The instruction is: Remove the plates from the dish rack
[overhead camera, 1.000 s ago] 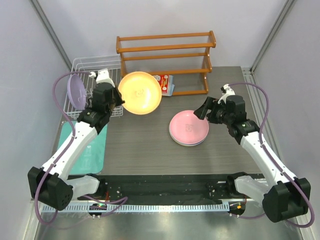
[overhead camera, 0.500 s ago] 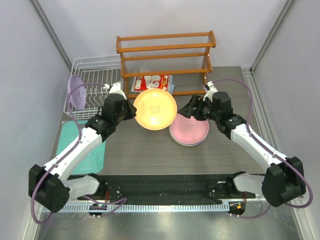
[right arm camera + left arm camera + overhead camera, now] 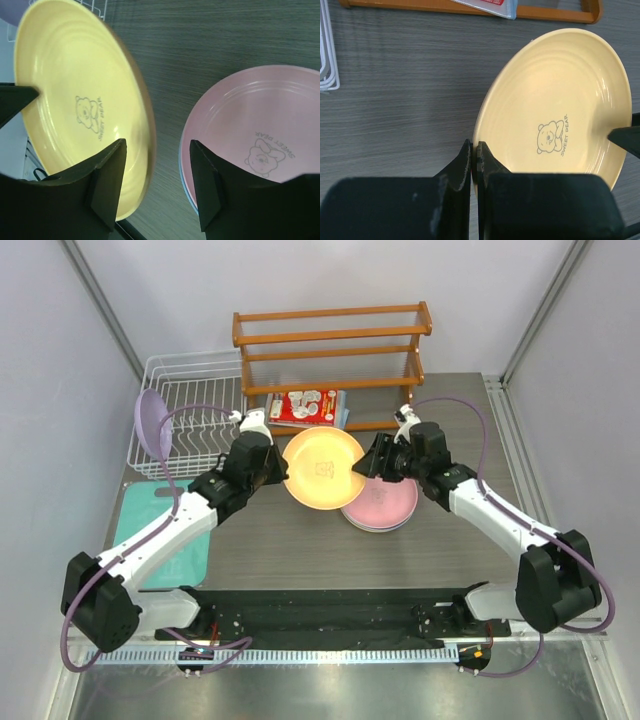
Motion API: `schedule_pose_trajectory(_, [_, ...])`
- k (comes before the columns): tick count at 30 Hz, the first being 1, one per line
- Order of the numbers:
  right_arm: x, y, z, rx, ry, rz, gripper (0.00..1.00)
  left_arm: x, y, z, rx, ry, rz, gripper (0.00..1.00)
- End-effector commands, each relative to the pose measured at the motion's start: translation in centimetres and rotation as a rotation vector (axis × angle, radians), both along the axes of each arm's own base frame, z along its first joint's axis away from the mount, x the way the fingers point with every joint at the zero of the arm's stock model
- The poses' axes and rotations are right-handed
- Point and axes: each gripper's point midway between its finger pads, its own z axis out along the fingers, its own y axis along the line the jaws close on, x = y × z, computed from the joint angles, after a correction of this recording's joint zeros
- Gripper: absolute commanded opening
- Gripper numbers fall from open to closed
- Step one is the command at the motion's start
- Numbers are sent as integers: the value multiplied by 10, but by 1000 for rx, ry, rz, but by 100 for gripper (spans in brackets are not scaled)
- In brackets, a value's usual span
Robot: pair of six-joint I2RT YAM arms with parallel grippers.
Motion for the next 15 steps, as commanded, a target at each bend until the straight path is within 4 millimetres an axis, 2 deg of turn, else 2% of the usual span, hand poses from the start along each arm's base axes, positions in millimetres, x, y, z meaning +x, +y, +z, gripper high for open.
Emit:
schedule_pose_trajectory(1, [12,4,9,-12,-36,-3,57,14,-11,45,-66,-119,4,0])
schedule_pose_trajectory(2, [13,2,9,-22,-41,-11,54,15,-11,48,-64,-125,9,0])
schedule_pose_trajectory(4, [15,-1,10,-41,-56,-18,34,14,-11,48,-62,-126,6,0])
schedule_pose_trajectory(5, [15,-2,9,-45,-54,-17,23,14,-11,48,-61,-126,6,0])
schedule_pose_trajectory(6, [15,-1,10,-47,-59,-12,4,14,-12,49,-62,-129,3,0])
schedule_pose_trajectory(8, [13,-6,14,-60,-73,-25,1,15,-12,47,-56,-128,1,1])
schedule_pose_trajectory(9, [17,-12,14,-80,-82,-66,1,16,-12,46,-49,-126,1,8])
schedule_pose_trajectory(10, [18,-17,16,-95,-90,-84,1,16,-12,44,-42,-124,2,21])
schedule_pose_trajectory(11, [16,-25,17,-120,-89,-112,1,18,-9,43,-28,-125,9,51])
schedule_pose_trajectory(13, [21,-44,18,-185,-101,-186,1,19,-1,38,21,-126,31,53])
schedule_pose_trajectory(14, [16,-53,11,-221,-69,-205,1,20,3,38,37,-132,44,70])
schedule_pose_trajectory(15, [16,-63,12,-239,-67,-233,1,22,14,36,89,-140,81,79])
